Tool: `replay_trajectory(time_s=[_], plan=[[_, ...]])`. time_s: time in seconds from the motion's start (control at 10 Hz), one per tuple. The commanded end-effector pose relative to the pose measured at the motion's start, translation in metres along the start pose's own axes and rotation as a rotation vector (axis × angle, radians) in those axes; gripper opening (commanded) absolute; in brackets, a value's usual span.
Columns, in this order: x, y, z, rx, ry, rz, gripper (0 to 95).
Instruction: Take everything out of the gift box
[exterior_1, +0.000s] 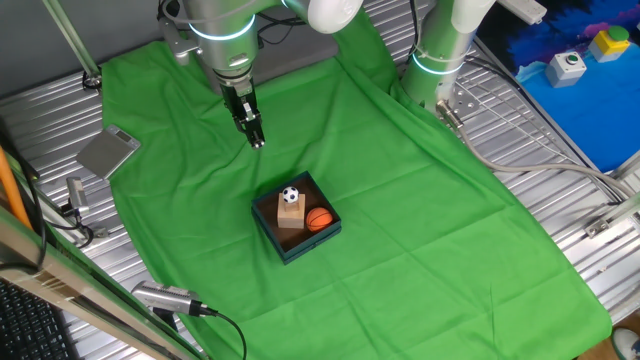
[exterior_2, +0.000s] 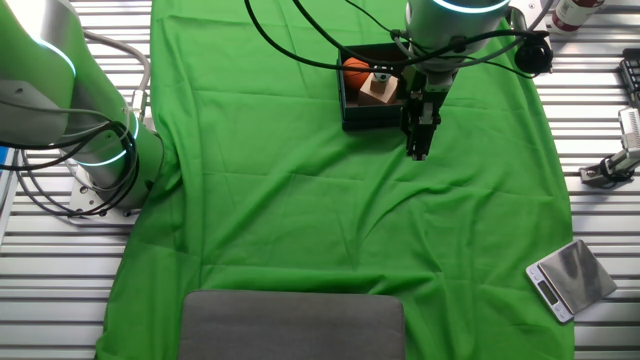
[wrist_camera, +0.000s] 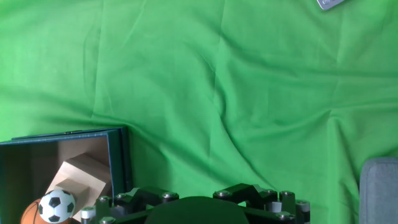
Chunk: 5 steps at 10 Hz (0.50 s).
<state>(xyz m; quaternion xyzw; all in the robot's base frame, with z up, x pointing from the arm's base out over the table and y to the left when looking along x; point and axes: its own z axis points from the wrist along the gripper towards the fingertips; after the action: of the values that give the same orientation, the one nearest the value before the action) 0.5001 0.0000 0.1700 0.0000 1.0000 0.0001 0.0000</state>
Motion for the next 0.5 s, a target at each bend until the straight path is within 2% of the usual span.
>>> replay_trajectory(time_s=[0.1,0.5], plan=[[0.0001,0.0000,0.0000,-0.015,-0.004,-0.022,0.0],[0.0001,0.0000,0.0000,-0.013,-0.003,-0.022,0.0]])
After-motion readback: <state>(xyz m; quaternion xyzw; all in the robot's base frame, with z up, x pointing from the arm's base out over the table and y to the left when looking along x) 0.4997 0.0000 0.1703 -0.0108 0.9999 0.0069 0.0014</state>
